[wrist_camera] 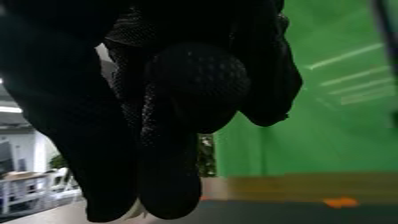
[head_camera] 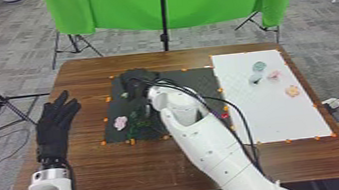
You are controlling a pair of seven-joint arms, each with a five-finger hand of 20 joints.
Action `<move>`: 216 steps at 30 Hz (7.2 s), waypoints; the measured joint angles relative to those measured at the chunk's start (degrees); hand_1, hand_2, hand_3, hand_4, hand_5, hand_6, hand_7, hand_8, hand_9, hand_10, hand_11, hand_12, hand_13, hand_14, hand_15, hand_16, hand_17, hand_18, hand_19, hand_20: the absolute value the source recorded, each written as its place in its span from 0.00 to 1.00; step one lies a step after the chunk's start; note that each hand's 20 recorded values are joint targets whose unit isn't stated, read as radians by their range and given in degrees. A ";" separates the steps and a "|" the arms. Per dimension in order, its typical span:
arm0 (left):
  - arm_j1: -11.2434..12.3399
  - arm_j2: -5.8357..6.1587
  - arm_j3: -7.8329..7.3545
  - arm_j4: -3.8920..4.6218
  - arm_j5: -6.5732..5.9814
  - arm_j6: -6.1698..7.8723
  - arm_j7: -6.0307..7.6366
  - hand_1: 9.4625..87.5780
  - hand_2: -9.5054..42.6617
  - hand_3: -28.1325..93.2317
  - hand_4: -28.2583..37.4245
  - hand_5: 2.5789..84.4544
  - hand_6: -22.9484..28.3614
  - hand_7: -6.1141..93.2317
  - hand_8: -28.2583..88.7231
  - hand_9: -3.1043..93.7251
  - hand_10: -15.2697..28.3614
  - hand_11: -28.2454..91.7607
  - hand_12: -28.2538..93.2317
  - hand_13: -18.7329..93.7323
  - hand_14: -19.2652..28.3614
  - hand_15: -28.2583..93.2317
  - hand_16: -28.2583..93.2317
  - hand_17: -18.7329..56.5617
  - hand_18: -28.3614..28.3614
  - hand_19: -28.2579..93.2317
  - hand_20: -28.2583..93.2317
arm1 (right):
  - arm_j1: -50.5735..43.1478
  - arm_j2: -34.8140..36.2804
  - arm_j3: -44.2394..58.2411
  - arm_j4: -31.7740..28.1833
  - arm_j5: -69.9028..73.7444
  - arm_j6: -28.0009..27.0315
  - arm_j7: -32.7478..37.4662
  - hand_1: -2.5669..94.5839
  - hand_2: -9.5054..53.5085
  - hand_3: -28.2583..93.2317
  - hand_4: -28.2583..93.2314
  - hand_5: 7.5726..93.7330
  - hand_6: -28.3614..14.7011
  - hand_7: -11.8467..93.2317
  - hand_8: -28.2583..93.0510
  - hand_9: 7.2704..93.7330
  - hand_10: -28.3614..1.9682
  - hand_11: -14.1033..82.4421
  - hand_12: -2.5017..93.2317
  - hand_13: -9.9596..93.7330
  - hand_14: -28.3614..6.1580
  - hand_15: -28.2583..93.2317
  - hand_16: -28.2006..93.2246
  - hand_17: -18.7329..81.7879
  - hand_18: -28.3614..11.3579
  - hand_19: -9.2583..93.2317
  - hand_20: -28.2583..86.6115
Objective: Arrange flowers
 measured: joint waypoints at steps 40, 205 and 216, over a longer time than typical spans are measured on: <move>1.00 -0.31 -0.90 -0.35 0.04 -0.58 -0.45 0.08 0.33 0.75 0.00 0.47 0.55 0.11 0.20 0.47 0.66 0.34 0.31 0.48 0.74 0.31 0.24 0.34 0.68 0.25 0.39 | 5.91 19.27 -14.96 -20.37 5.58 -9.97 13.43 0.50 0.01 0.71 0.10 0.68 0.70 0.27 0.26 0.84 0.54 0.41 0.29 0.91 0.73 0.71 0.51 0.76 0.42 1.00 0.68; 1.50 -1.03 -0.55 -0.36 0.69 -2.01 -1.98 0.11 0.29 0.76 0.00 0.47 0.53 0.12 0.20 0.47 0.66 0.35 0.31 0.48 0.73 0.31 0.24 0.34 0.69 0.25 0.39 | -3.23 27.51 -16.60 -17.19 0.50 15.00 -3.68 0.55 0.00 0.76 0.06 0.60 0.80 0.32 0.20 0.70 0.63 0.31 0.23 0.91 0.84 0.73 0.50 0.76 0.49 1.00 0.70; 1.70 -1.09 -0.66 -0.38 0.69 -1.98 -1.94 0.12 0.28 0.76 0.00 0.47 0.54 0.12 0.20 0.47 0.66 0.35 0.31 0.48 0.74 0.31 0.24 0.34 0.69 0.25 0.39 | -1.26 29.17 -16.79 -19.73 0.49 14.56 2.34 0.56 0.00 0.76 0.06 0.58 0.79 0.33 0.20 0.68 0.63 0.30 0.23 0.89 0.81 0.72 0.50 0.74 0.48 1.00 0.69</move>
